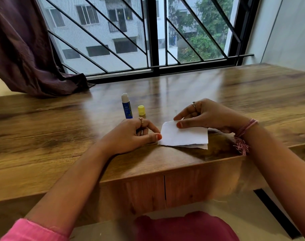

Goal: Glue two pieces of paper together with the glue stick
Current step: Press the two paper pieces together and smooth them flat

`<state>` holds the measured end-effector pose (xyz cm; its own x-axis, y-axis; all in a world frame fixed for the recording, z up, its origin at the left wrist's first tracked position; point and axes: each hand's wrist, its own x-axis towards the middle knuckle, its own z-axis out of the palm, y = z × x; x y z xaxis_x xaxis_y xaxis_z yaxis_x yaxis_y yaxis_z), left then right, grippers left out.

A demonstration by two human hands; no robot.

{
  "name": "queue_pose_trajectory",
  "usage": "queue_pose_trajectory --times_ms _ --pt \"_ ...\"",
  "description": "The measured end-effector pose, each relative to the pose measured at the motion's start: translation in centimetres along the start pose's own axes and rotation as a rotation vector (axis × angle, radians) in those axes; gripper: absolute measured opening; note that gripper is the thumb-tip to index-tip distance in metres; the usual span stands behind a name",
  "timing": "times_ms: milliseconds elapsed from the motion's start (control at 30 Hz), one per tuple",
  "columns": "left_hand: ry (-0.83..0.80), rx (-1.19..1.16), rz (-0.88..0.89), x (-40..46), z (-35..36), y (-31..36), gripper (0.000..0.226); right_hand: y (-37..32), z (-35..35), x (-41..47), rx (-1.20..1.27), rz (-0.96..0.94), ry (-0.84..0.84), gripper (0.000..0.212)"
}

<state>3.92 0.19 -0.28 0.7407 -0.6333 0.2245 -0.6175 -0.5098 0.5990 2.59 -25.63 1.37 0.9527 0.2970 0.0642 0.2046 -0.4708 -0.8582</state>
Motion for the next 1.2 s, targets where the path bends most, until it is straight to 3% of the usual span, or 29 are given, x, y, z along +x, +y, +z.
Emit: queue_pose_trajectory --times_ms 733,933,1200 --pt "-0.012 -0.019 -0.026 0.14 -0.04 -0.08 0.025 -0.03 0.00 -0.11 -0.022 0.008 0.006 0.027" --pt "-0.028 -0.047 -0.036 0.23 0.02 -0.05 0.026 -0.07 -0.17 -0.21 -0.009 -0.005 -0.007 0.047" --pt "-0.055 -0.053 -0.035 0.14 -0.03 0.07 0.035 0.07 -0.56 -0.28 0.024 -0.001 -0.025 0.048"
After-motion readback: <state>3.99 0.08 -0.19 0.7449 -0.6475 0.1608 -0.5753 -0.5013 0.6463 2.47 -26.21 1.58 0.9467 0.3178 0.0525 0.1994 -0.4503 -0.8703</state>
